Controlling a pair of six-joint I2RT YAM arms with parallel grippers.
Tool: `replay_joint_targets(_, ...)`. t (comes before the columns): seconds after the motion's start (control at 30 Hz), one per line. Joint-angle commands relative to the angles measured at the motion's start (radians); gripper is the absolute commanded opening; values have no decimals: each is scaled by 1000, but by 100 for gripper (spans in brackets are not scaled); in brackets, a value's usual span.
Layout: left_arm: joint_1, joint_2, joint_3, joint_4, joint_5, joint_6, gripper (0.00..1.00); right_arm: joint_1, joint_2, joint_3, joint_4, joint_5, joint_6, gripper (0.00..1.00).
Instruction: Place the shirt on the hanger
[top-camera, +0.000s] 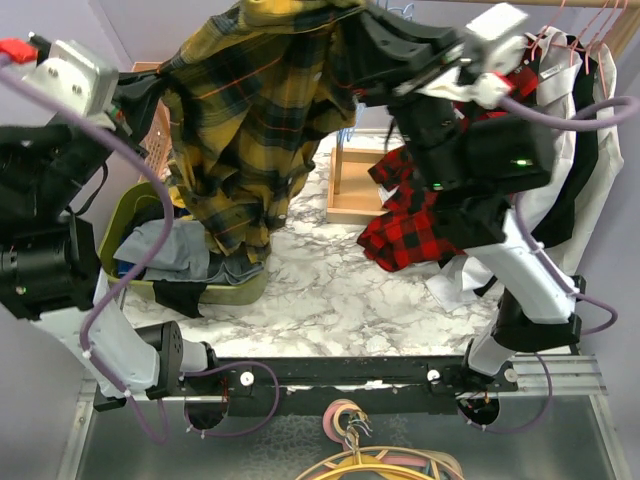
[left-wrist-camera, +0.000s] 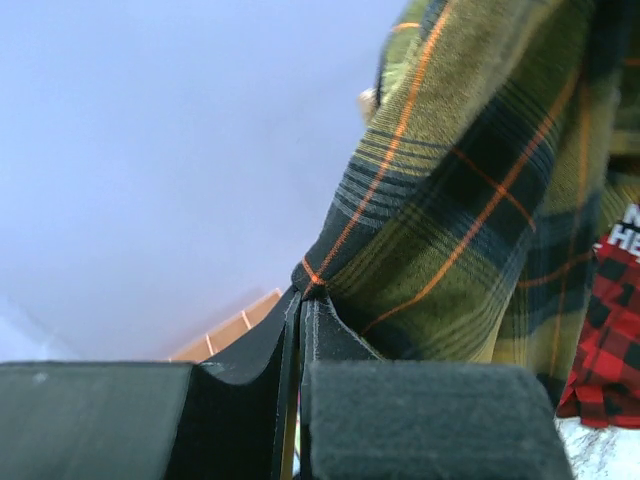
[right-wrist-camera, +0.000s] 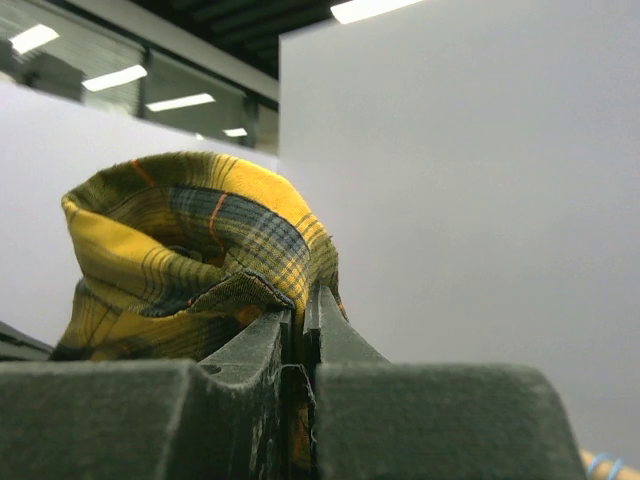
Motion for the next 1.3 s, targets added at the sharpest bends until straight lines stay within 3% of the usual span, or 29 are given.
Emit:
replay_joint_targets(0.0,26,66,133,-108,170,38,0,2,-79,95,45,-131,-16,1)
replay_joint_targets(0.33,48,100,259,-65,156,23,0,2,-120,192,184,-270,-88,1)
replay_joint_targets(0.47,55,91,199,-91,157,58,0,1,-214,10,181,-170,-99,1)
replay_joint_targets(0.57,52,62,17,-124,126,133,0,3,-324,-284,242,-7,-107,1)
replay_joint_targets(0.73,52,-41,-489,-30,14,187,0,3,-440,-811,371,255,-52,1)
replay_joint_targets(0.9,52,-134,-825,-6,90,242,0,3,-431,-1089,270,327,240,4)
replay_joint_targets(0.93,53,-151,-862,-25,117,265,0,3,-429,-1124,246,306,313,8)
replay_joint_targets(1.03,53,-194,-932,-120,121,381,0,2,-437,-1239,245,180,478,32)
replay_joint_targets(1.1,52,-229,-977,-143,44,429,0,3,-457,-1316,291,93,507,59)
replay_joint_targets(1.17,52,-265,-1030,-146,-68,471,0,1,-484,-1385,339,49,510,97)
replay_joint_targets(1.23,53,-297,-1080,-147,-181,515,0,-27,-514,-1443,371,-4,515,99)
replay_joint_targets(1.27,53,-310,-1097,-150,-229,542,0,-82,-529,-1467,371,-101,533,99)
